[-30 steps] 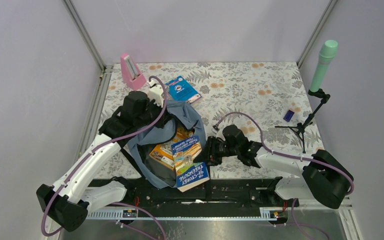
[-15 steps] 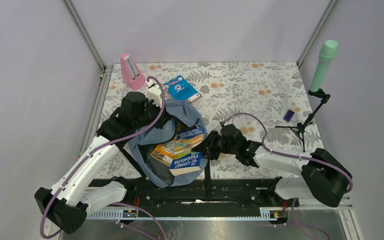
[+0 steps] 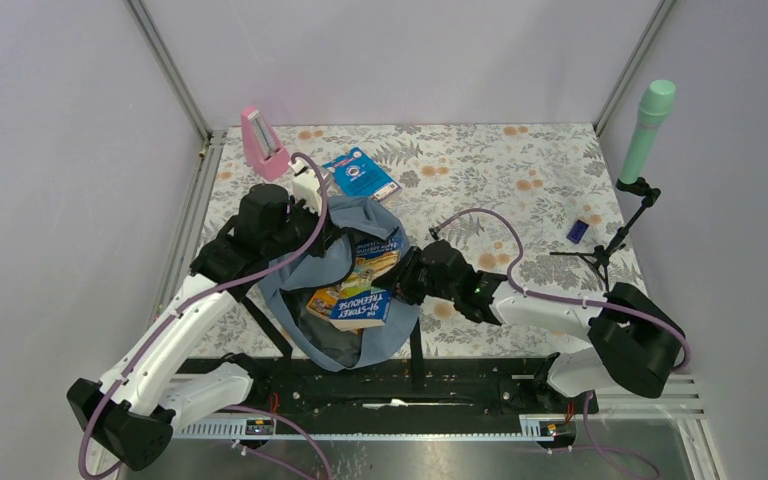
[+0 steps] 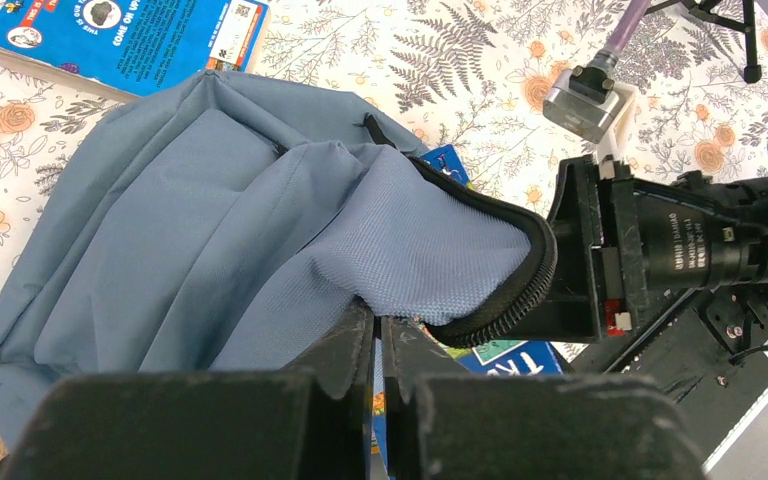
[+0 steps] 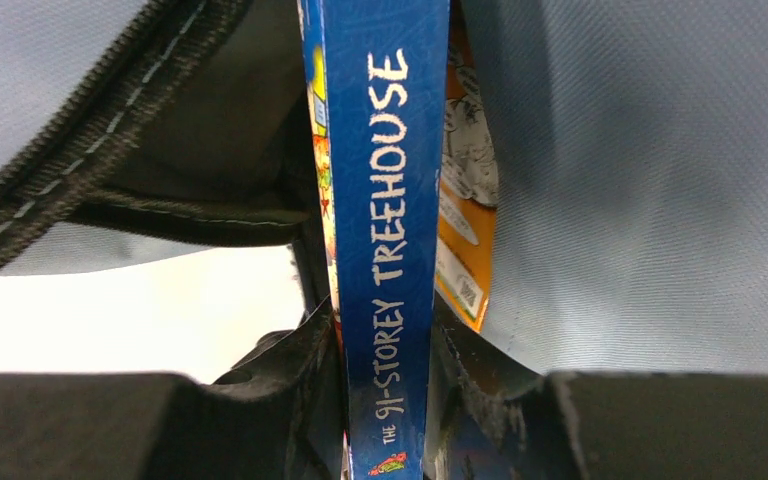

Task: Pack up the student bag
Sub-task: Place the book in the student bag.

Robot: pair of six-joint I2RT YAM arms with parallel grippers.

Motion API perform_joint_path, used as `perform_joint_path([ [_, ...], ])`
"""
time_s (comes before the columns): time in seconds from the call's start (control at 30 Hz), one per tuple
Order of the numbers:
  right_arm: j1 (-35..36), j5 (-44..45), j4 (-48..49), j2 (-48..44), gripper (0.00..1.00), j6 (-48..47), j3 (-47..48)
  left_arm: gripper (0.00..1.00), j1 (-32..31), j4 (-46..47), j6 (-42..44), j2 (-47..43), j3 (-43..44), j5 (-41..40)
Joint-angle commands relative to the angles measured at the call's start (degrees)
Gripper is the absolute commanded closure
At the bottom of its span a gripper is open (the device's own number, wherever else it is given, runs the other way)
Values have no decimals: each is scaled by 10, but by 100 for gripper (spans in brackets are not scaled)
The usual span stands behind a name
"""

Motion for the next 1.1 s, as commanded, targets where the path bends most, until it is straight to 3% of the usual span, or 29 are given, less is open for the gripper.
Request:
perform_joint_path([
  [0.0, 18, 89, 46, 11, 100, -41, 24, 100, -2, 80, -8, -24, 12, 17],
  [0.13, 39, 134, 41, 23, 100, -55, 26, 100, -2, 80, -8, -22, 12, 16],
  [0.63, 63, 161, 67, 157, 99, -114, 123, 100, -2, 85, -9, -21, 9, 17],
  [0.93, 71, 193, 52, 178, 69, -168, 136, 100, -2, 85, -10, -18, 9, 13],
  [1.07, 77, 218, 39, 157, 51, -211, 131, 100, -2, 86, -11, -16, 8, 9],
])
